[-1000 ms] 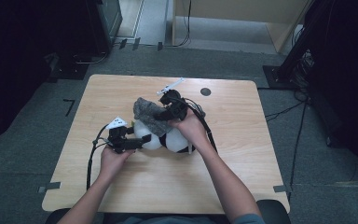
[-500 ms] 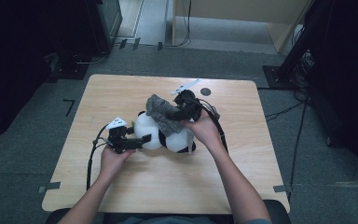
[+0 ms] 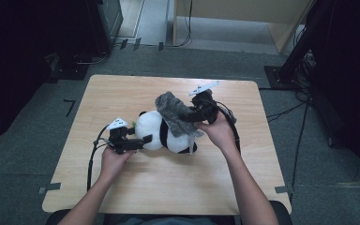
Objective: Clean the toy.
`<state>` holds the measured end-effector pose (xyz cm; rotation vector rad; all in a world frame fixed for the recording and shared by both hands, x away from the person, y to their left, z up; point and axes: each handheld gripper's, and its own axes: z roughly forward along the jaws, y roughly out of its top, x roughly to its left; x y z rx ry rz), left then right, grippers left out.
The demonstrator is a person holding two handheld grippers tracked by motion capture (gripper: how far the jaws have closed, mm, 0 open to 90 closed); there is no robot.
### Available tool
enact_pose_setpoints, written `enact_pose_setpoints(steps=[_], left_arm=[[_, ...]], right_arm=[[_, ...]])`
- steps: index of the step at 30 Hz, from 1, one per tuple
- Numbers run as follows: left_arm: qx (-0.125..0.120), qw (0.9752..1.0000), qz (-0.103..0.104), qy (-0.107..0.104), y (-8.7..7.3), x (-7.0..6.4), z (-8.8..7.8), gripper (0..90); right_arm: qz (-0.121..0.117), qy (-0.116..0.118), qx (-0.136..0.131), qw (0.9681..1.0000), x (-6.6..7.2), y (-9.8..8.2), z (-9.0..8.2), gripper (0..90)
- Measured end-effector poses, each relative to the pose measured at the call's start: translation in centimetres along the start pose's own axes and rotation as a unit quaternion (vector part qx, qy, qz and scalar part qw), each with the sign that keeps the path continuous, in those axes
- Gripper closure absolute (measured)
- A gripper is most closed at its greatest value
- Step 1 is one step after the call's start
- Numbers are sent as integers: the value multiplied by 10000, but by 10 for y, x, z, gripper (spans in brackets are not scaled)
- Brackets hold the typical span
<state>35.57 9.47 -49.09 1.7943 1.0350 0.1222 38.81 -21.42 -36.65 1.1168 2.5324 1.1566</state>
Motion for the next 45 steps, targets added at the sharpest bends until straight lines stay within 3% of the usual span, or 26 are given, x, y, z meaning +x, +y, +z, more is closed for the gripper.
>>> enact_pose_setpoints(steps=[7,20,23,28,34,40,45], left_arm=[[20,10000,22,3,0,0,0,138],[20,10000,14,5,0,0,0,138],[25,10000,16,9,0,0,0,138],[34,10000,16,-2,0,0,-1,138],[27,10000,9,1,0,0,0,138],[9,10000,27,5,0,0,0,138],[0,10000,40,20,0,0,0,140]], right_arm=[[104,3,-19,9999,-8,-8,-14,680],[462,-131,-91,9988,-24,-23,-37,715],[484,-58,-162,9987,-20,-20,-41,723],[316,46,-197,9993,-6,-8,-42,728],[130,194,-62,9997,10,15,-27,728],[-6,498,47,9987,27,39,5,727],[-107,602,255,9978,39,54,36,726]])
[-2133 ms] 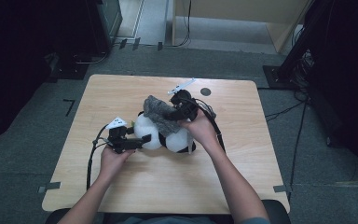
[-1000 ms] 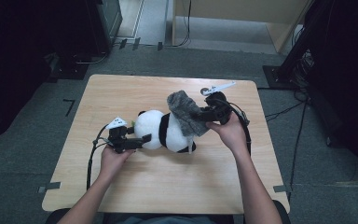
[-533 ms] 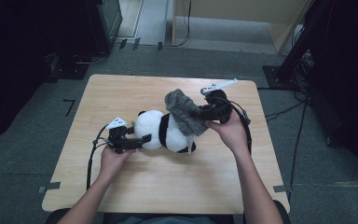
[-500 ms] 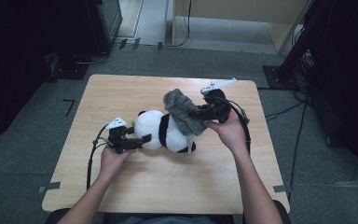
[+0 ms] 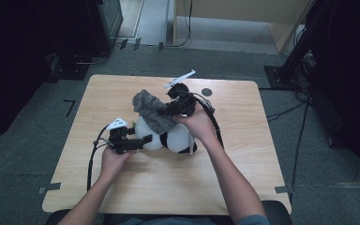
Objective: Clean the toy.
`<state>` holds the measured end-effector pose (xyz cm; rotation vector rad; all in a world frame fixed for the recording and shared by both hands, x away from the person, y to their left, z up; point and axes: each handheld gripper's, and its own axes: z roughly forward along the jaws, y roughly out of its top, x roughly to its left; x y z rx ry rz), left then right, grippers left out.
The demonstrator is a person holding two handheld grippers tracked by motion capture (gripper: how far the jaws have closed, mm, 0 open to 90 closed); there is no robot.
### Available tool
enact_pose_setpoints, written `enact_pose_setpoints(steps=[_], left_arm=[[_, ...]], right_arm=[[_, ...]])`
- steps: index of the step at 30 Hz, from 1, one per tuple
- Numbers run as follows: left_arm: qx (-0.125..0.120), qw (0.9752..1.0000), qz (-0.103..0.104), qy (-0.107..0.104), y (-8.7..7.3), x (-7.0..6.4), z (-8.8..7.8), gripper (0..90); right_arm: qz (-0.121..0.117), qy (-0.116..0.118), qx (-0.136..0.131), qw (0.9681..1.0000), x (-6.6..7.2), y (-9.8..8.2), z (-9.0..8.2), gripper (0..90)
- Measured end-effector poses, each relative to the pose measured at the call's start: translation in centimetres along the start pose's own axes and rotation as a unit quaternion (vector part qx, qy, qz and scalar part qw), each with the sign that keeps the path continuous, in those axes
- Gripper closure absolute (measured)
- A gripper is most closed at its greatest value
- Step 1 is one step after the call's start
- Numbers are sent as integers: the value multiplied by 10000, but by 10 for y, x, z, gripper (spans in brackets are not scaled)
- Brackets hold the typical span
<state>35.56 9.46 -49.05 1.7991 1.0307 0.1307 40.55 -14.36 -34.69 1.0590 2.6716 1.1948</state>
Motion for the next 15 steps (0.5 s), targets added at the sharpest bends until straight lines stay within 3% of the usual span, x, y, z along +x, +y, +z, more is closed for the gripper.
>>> enact_pose_setpoints(steps=[7,15], left_arm=[[13,10000,8,-8,0,0,0,140],[24,10000,-16,-15,0,0,0,144]], right_arm=[[-10,6,243,9997,4,14,37,726],[184,30,489,9986,-3,16,62,726]])
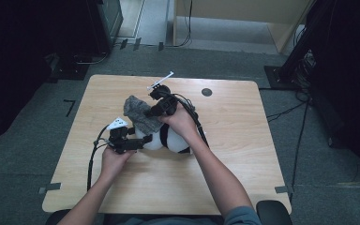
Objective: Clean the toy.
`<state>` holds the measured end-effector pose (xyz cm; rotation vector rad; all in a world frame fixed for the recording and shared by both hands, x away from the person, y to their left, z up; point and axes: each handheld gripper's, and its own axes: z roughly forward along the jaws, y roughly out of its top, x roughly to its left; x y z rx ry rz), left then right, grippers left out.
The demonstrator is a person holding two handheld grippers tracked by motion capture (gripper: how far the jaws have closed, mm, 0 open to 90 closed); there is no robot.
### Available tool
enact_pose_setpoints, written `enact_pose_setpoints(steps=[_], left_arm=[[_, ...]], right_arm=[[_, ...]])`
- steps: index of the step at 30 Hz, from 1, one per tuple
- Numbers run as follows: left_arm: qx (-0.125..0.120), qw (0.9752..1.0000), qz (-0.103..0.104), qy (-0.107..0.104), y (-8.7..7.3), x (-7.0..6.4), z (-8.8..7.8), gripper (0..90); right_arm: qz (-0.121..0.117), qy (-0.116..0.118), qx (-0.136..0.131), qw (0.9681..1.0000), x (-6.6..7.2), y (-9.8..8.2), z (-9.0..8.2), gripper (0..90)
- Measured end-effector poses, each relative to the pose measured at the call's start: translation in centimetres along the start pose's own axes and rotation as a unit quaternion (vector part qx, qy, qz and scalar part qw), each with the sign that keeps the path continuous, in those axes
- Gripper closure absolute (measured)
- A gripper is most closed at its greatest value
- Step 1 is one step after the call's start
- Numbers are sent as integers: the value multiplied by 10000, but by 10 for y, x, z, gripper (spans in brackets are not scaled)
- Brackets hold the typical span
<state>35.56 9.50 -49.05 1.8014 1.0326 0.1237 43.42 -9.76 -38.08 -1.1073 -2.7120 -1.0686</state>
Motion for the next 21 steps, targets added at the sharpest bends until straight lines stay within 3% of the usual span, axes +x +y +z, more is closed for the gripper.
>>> enact_pose_setpoints(steps=[8,14,21], left_arm=[[-4,10000,-7,1,0,0,0,144],[-10,10000,-14,0,0,0,0,144],[-14,10000,-10,5,0,0,0,144]], right_arm=[[-65,-82,97,9999,-2,-5,-7,721],[-163,-309,95,9993,-4,-14,-25,721],[-73,-462,-21,9989,-13,-32,-50,721]])
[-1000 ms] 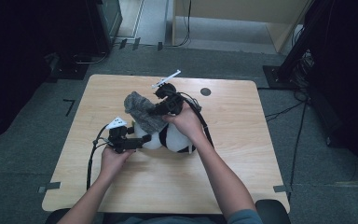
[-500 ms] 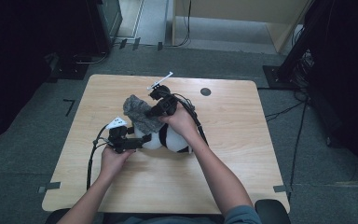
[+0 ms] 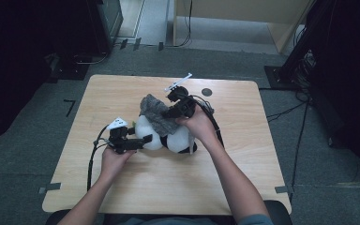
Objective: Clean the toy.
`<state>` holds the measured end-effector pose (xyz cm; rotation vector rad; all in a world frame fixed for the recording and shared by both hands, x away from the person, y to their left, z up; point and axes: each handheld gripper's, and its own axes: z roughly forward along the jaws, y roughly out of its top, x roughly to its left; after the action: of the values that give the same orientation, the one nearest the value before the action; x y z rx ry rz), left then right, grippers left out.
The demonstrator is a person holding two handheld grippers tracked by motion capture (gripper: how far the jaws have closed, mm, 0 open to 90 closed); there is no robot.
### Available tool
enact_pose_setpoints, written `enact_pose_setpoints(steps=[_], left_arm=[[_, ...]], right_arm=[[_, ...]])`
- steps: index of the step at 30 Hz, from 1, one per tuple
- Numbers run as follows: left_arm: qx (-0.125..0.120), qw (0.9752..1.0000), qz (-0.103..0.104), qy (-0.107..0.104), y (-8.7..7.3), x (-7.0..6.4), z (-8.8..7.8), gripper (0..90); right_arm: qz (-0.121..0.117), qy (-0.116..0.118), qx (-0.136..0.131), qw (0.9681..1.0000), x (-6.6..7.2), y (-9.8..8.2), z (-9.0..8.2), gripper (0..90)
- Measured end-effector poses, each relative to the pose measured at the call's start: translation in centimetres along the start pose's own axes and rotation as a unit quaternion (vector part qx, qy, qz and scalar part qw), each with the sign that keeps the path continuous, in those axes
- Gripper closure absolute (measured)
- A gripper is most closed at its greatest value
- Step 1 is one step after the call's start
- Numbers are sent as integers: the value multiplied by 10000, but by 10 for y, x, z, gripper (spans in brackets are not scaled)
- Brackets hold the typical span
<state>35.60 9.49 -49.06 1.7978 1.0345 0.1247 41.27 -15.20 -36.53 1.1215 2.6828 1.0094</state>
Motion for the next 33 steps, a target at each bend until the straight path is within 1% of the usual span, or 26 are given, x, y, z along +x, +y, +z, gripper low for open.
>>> enact_pose_setpoints(steps=[10,13,15,17,19,25,33], left_arm=[[-18,10000,-35,-15,0,0,0,144],[-4,10000,-21,-11,0,0,0,144],[-2,10000,-18,-9,0,0,0,144],[5,10000,-13,-5,0,0,0,144],[12,10000,-6,-2,0,0,0,144],[17,10000,-4,2,0,0,0,144],[39,10000,-14,-4,0,0,-1,144]], right_arm=[[202,-185,-250,9993,-19,-25,-34,715],[194,-237,-384,9988,-21,-33,-43,719],[198,-302,-423,9985,-22,-38,-49,720],[264,-341,-468,9980,-24,-43,-55,719],[268,-397,-528,9975,-26,-48,-60,719],[395,-517,-672,9956,-30,-63,-72,720],[468,-546,-819,9940,-30,-78,-80,721]])
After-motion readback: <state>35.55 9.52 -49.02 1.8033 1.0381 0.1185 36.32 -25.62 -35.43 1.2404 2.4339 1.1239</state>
